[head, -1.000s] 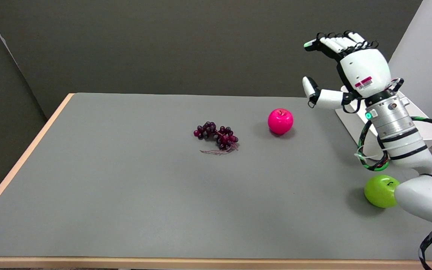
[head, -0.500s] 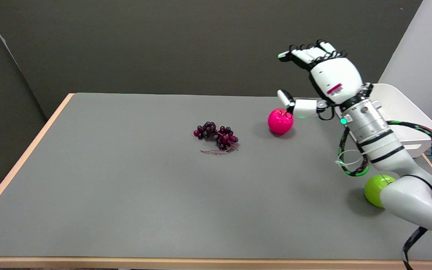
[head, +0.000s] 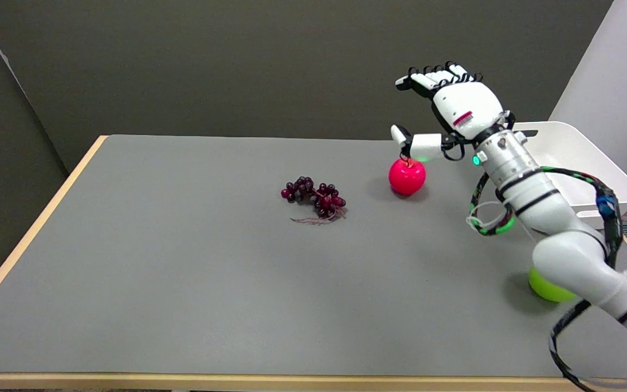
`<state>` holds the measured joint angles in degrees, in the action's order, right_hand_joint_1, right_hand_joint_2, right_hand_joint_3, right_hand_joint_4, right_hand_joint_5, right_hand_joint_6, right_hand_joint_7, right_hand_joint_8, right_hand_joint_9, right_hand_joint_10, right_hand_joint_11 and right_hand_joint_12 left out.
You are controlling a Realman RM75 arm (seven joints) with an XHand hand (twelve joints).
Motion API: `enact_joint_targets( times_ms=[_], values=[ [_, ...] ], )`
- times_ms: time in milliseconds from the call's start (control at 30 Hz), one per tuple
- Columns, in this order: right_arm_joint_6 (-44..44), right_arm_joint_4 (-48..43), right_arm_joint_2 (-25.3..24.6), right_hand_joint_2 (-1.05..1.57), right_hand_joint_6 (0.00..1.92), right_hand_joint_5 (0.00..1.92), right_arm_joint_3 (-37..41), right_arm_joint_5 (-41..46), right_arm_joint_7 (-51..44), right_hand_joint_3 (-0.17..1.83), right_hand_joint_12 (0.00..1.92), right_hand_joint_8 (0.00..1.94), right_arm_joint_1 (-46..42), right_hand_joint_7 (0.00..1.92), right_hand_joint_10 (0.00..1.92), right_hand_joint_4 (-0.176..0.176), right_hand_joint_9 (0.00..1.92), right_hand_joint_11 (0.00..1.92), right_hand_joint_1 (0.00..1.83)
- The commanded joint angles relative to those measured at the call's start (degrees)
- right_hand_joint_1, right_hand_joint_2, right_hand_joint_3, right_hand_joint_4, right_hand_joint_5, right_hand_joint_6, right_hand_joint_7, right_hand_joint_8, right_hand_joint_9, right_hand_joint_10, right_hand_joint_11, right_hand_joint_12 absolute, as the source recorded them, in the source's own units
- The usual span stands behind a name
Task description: Pick up the red apple.
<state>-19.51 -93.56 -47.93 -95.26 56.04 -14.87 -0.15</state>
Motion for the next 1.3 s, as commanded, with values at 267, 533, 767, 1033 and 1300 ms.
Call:
enact_joint_targets(
  times_ms=[267,533,767,1033,1300],
  values=[
    [13.83,23.56,0.52,0.64,0.53,0.26,-15.00,21.75,-9.22,0.97,1.13,0.40,27.18,0.34,0.73,0.081,0.26,0.09,0.34],
    [17.26,26.61,0.20,0.67,0.48,0.26,-18.23,22.52,-9.22,0.87,1.15,0.34,28.56,0.33,0.71,0.075,0.22,0.06,0.38],
    [19.90,27.82,0.20,0.62,0.50,0.24,-18.56,21.64,-9.22,0.98,1.09,0.37,27.01,0.30,0.70,0.072,0.21,0.07,0.34],
    [19.90,28.93,0.36,0.62,0.50,0.24,-18.48,19.64,-9.22,0.98,1.09,0.37,25.02,0.30,0.70,0.068,0.20,0.06,0.36],
    [19.90,29.42,0.44,0.62,0.50,0.24,-18.48,16.85,-9.22,0.98,1.09,0.37,23.51,0.30,0.70,0.065,0.21,0.06,0.36]
  ],
)
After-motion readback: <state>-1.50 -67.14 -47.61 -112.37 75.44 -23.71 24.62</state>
